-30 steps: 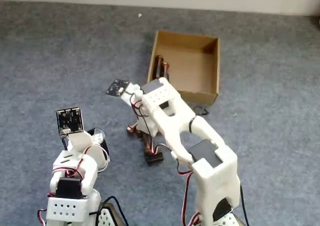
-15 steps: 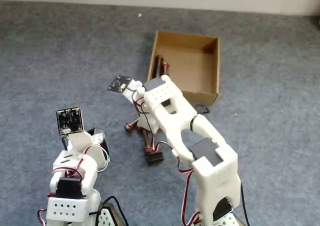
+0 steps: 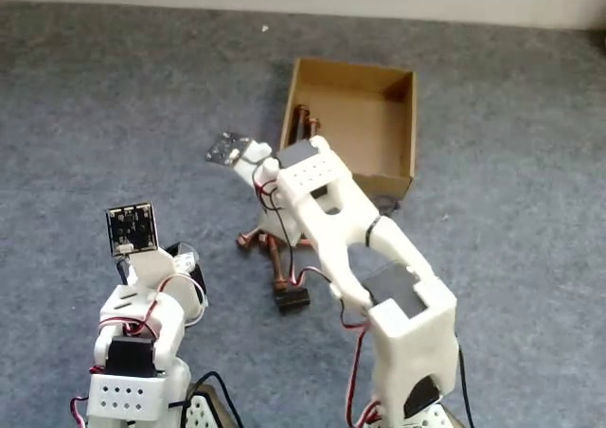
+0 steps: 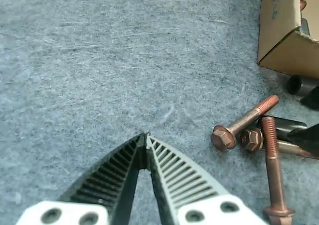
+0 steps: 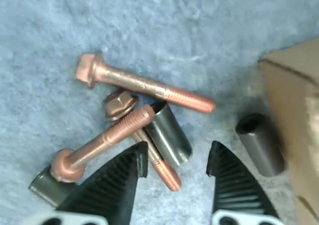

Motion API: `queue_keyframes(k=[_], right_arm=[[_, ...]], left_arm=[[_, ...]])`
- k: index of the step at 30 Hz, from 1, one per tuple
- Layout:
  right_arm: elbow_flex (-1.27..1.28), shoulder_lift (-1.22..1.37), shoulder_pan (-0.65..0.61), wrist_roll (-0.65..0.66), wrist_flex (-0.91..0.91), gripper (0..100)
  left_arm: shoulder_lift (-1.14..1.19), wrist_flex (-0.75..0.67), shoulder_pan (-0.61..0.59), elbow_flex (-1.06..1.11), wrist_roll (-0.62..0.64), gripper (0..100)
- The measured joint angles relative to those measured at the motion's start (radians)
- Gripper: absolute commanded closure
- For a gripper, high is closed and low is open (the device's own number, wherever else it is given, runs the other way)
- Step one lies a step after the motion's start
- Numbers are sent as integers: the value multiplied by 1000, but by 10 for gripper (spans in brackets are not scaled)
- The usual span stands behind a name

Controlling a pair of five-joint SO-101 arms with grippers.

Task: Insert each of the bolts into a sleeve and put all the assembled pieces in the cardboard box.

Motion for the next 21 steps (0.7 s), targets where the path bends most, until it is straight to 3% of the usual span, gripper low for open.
queue_keyframes(k=[9, 21], right_arm=[[-14, 49, 23, 0, -55, 824], [-12, 63, 26, 0, -149, 967]], left_arm=[[0, 0, 0, 0, 0, 990], [0, 0, 0, 0, 0, 990]])
